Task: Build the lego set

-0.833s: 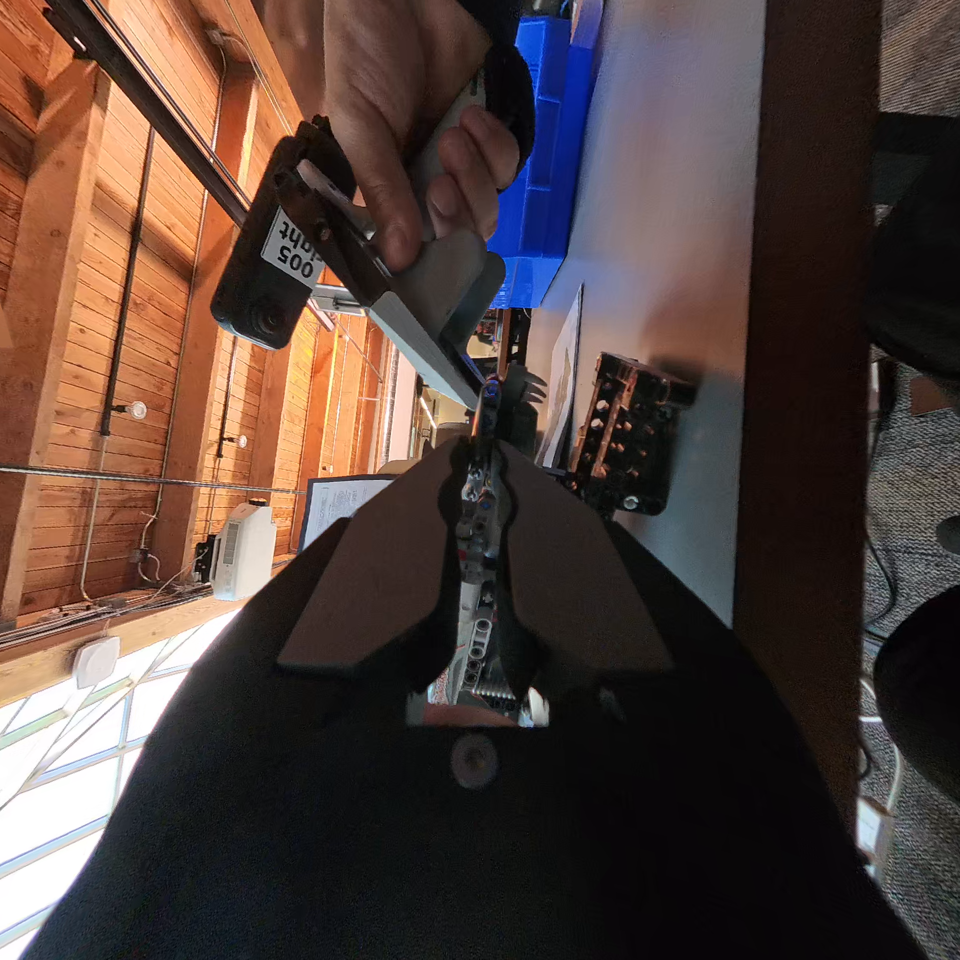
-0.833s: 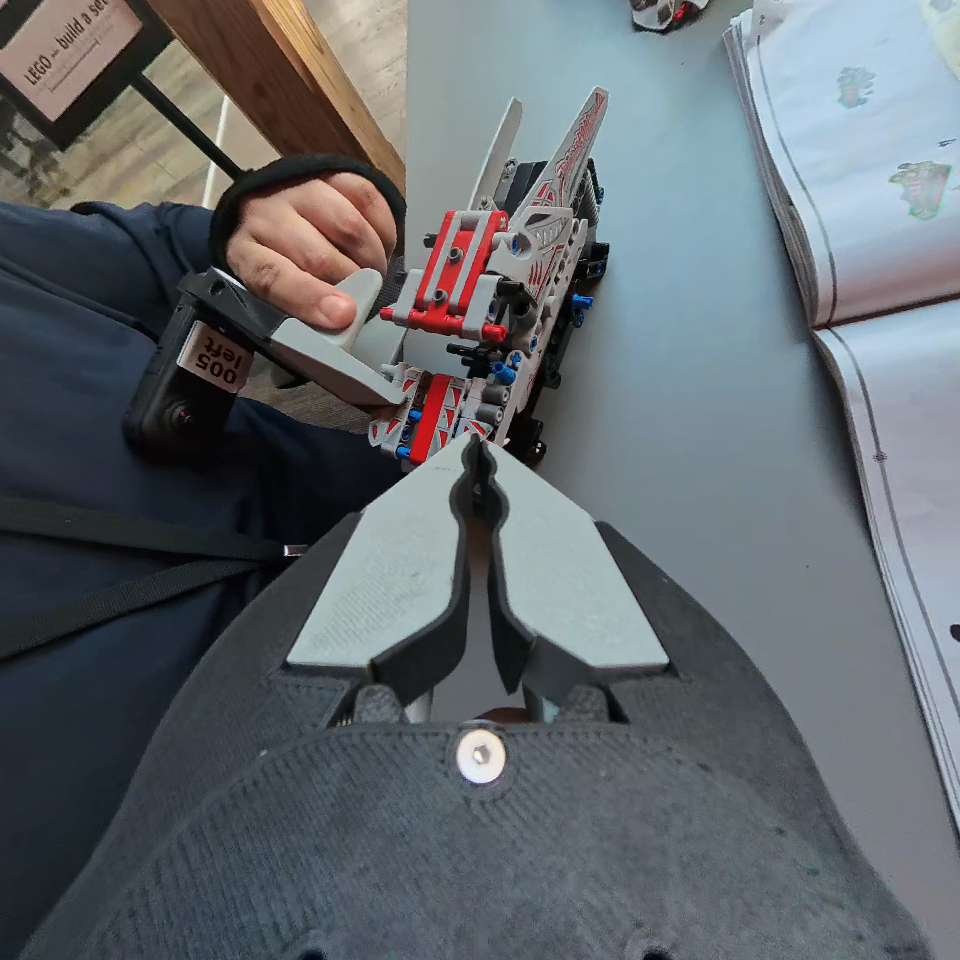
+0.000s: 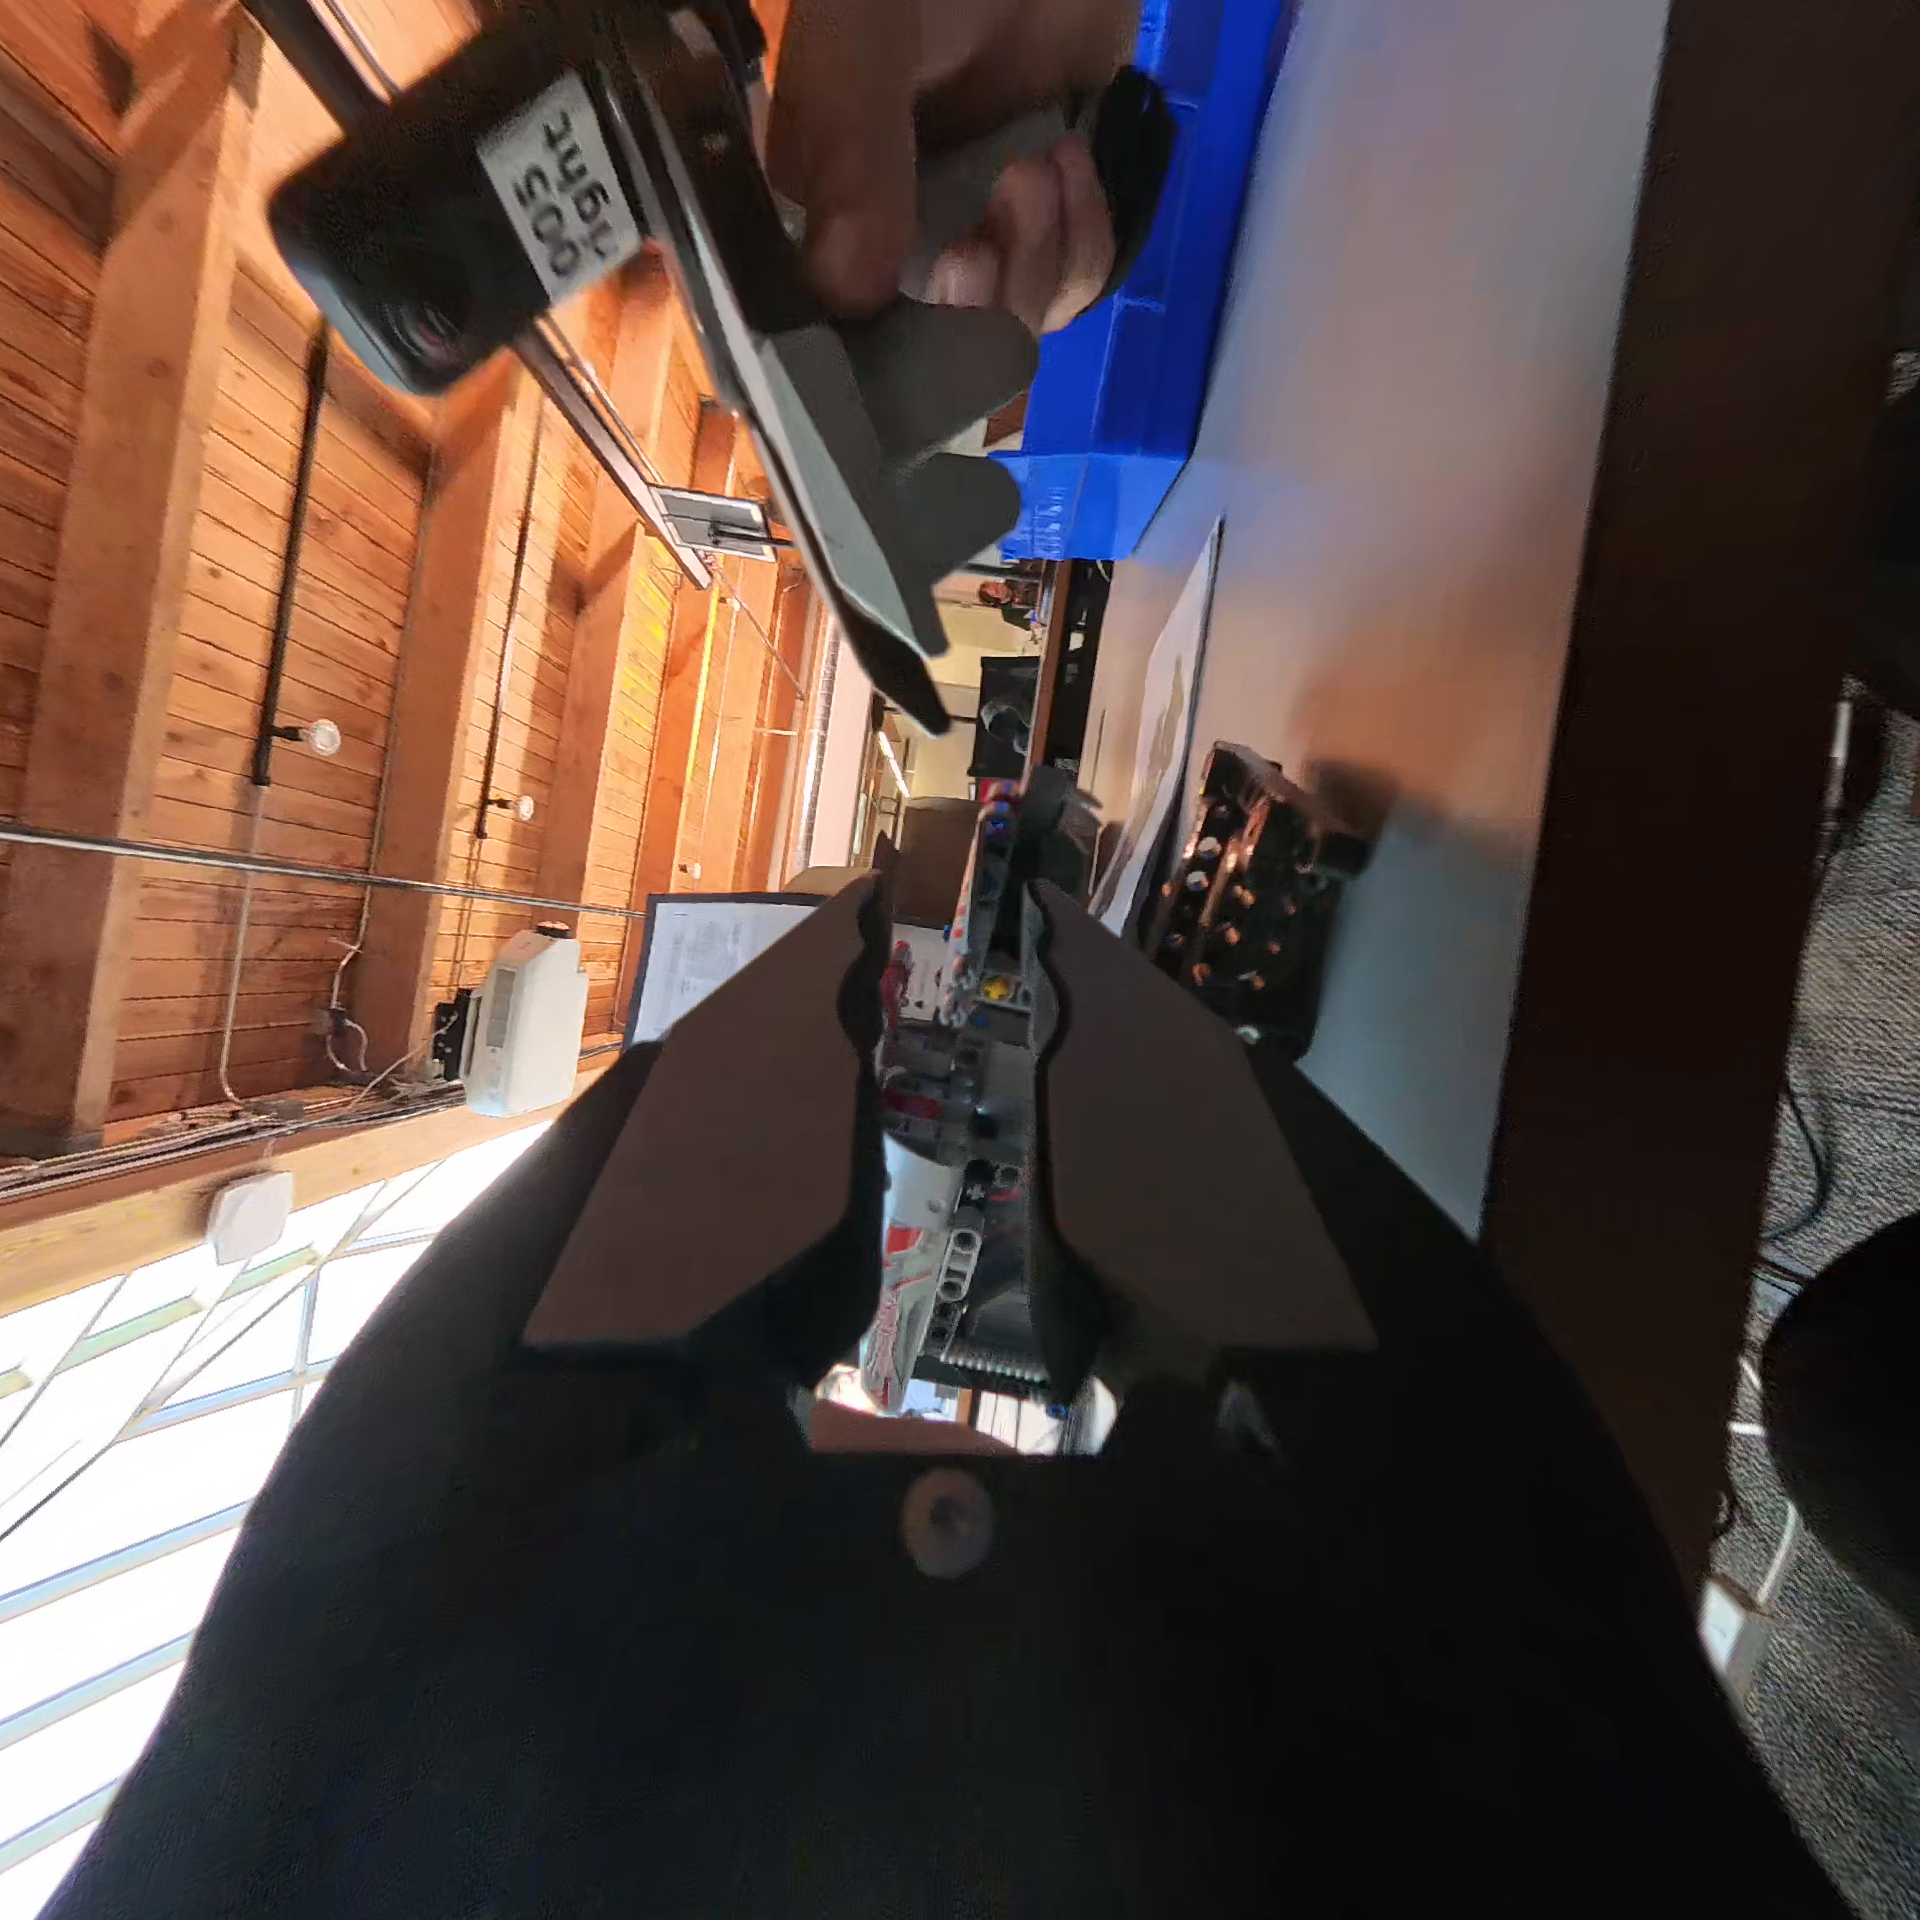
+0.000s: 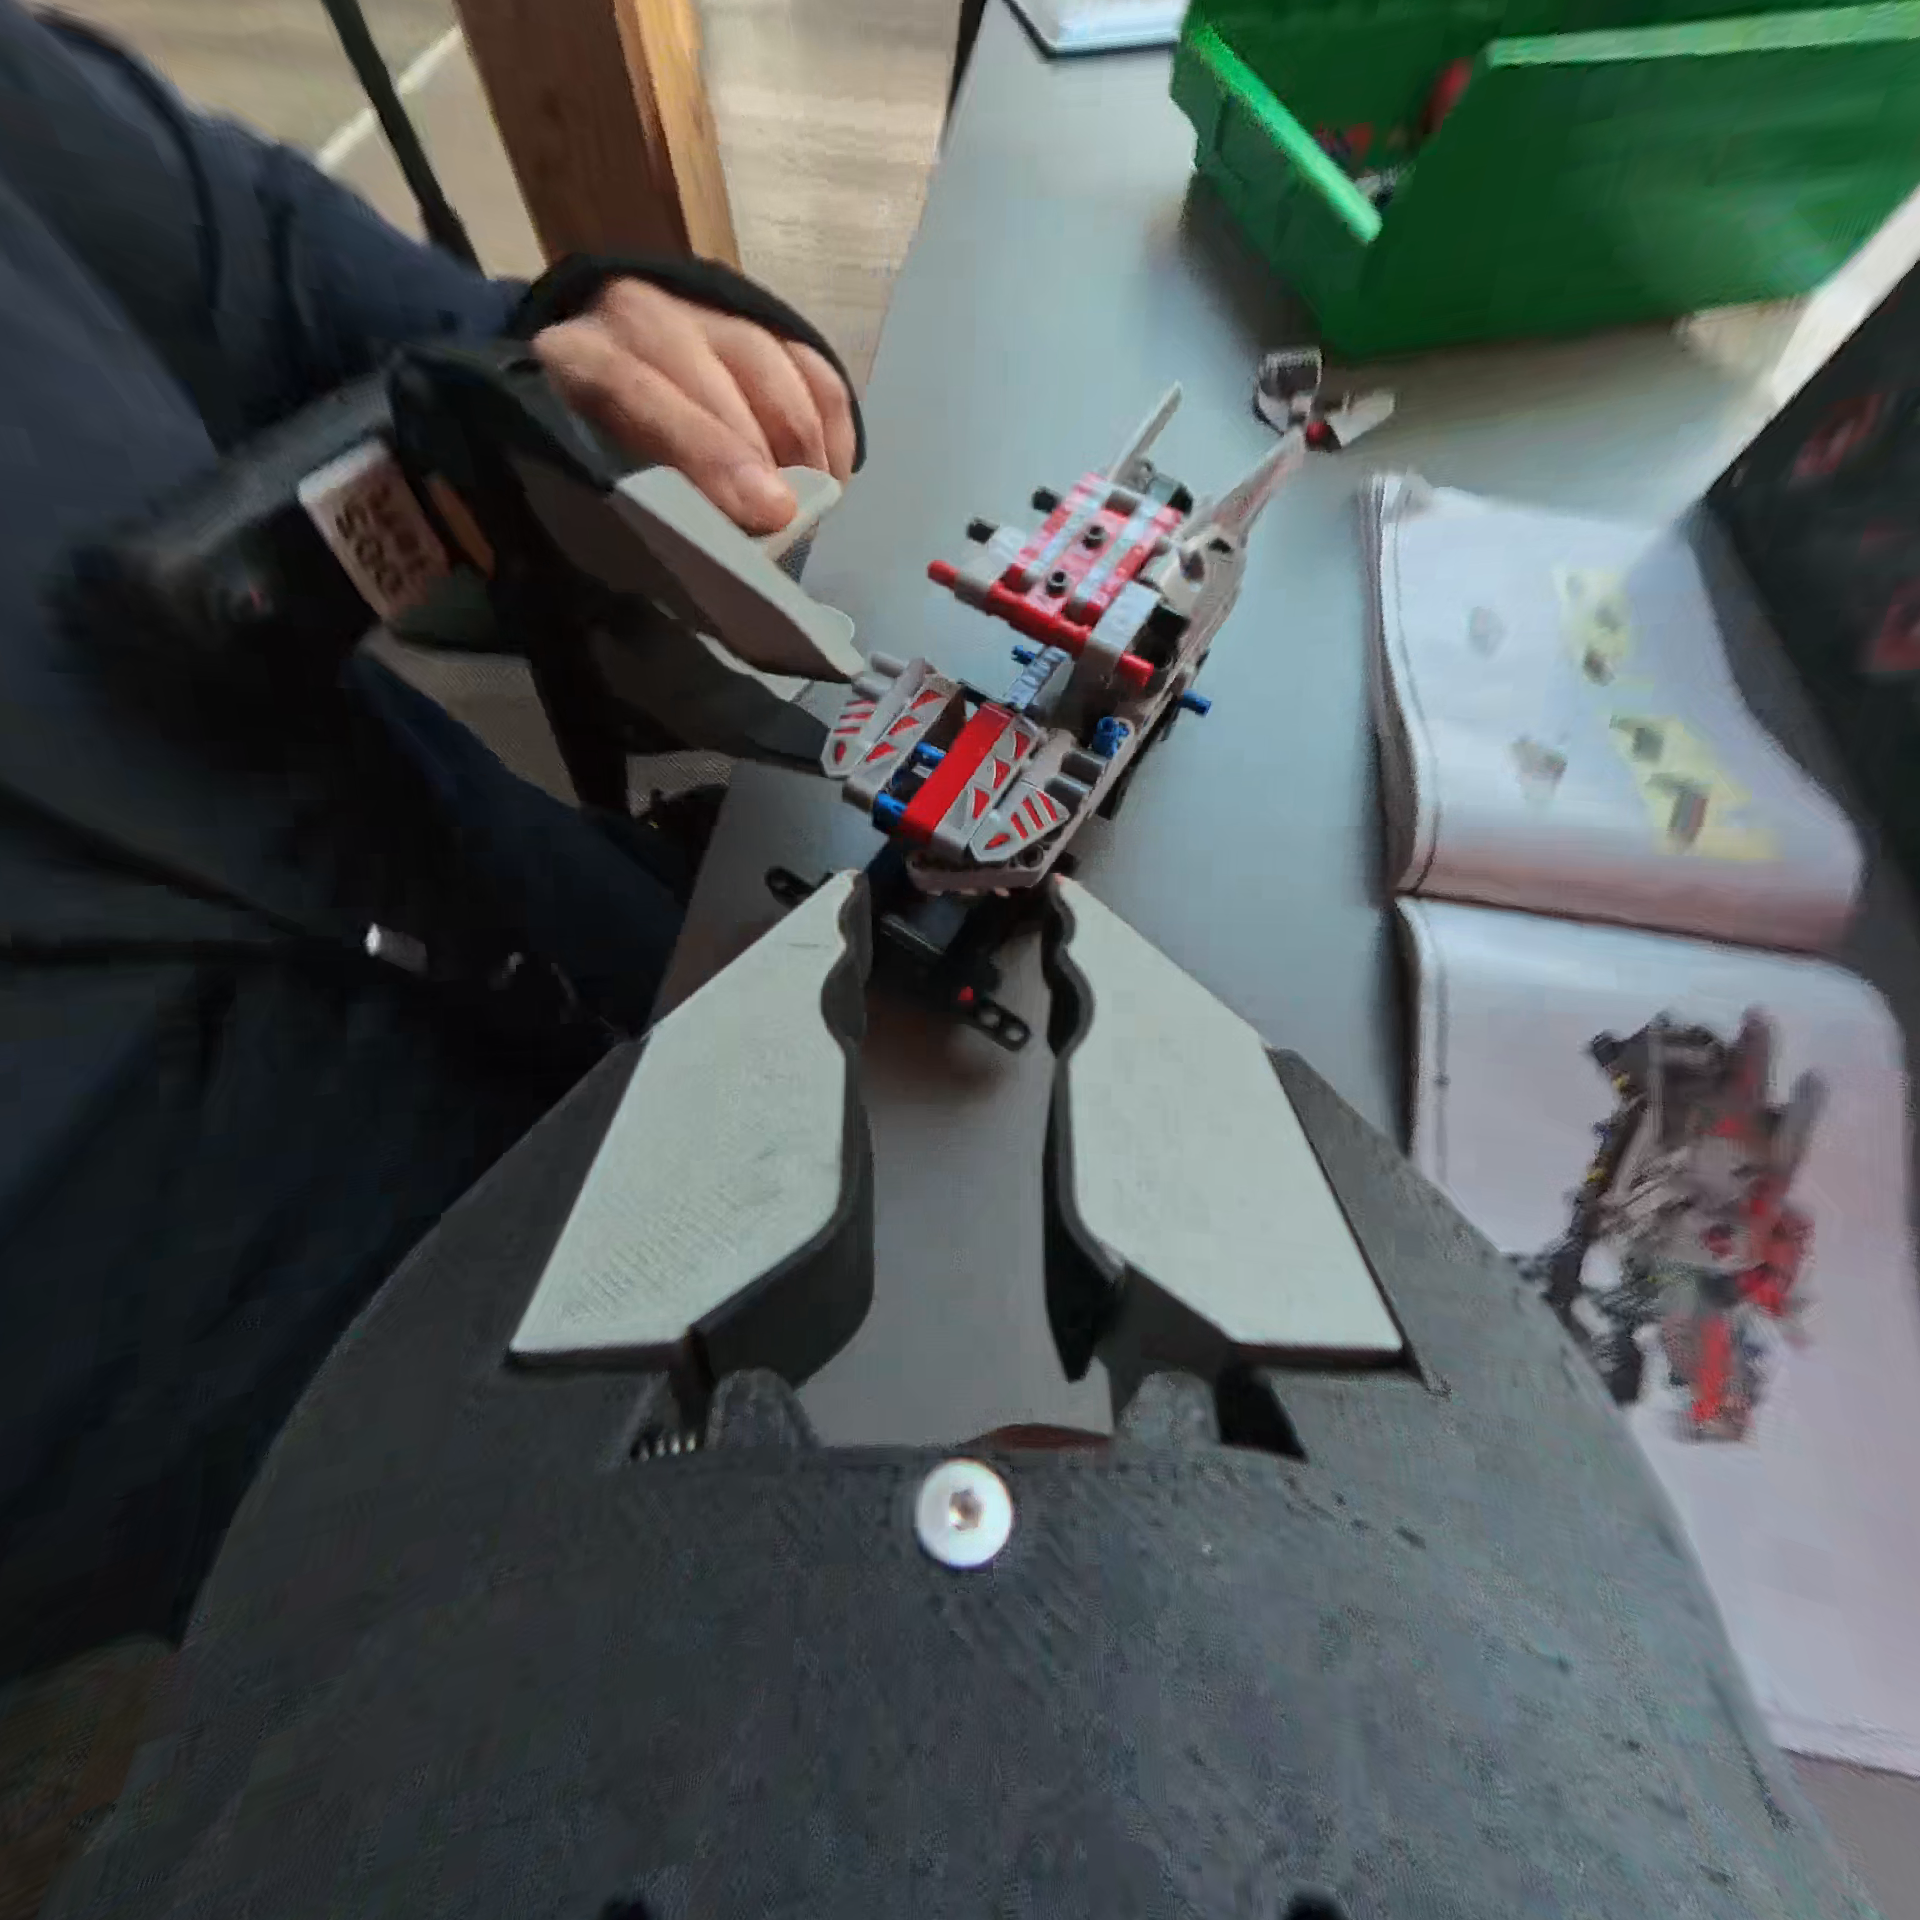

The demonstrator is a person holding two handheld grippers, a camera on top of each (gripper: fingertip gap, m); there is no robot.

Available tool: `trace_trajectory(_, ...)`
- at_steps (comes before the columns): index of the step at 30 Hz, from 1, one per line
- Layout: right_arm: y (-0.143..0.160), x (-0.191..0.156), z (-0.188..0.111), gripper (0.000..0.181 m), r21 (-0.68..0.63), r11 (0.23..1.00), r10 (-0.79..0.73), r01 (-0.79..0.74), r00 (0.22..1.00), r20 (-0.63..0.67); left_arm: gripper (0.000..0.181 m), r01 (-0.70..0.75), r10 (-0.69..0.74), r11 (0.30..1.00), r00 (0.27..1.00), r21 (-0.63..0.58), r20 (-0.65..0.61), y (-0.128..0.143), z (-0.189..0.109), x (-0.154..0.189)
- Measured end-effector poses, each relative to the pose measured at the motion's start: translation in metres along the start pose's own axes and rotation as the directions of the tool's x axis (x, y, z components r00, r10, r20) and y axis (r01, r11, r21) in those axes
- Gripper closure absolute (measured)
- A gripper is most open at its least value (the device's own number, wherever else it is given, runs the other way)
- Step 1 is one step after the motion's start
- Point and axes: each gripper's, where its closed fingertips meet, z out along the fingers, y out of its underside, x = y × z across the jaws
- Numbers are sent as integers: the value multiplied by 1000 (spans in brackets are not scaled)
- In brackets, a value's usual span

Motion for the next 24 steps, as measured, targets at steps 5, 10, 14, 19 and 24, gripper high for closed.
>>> trace_trajectory(5, 2, 25, -13, 160, -3, 862, -505, 508, 857, -99, 165, 55, -56, 998, 998, -23, -36, -1, 7, 7)
trace_trajectory(10, 7, 29, 17, 158, -2, 841, -539, 540, 840, 61, 178, 64, -65, 994, 998, -92, -7, 9, 6, 4)
trace_trajectory(14, -4, 20, 32, 176, 19, 755, -656, 656, 755, 0, 175, 106, -106, 984, 994, -145, 11, 19, -2, 3)
trace_trajectory(19, -4, 2, 48, 177, -30, 715, -699, 699, 715, 3, 167, 192, -183, 952, 981, -239, 59, 42, -22, 0)
trace_trajectory(24, -21, -4, 47, 172, -12, 618, -786, 786, 617, -41, 165, 158, -158, 955, 987, -249, 20, 35, -35, -2)
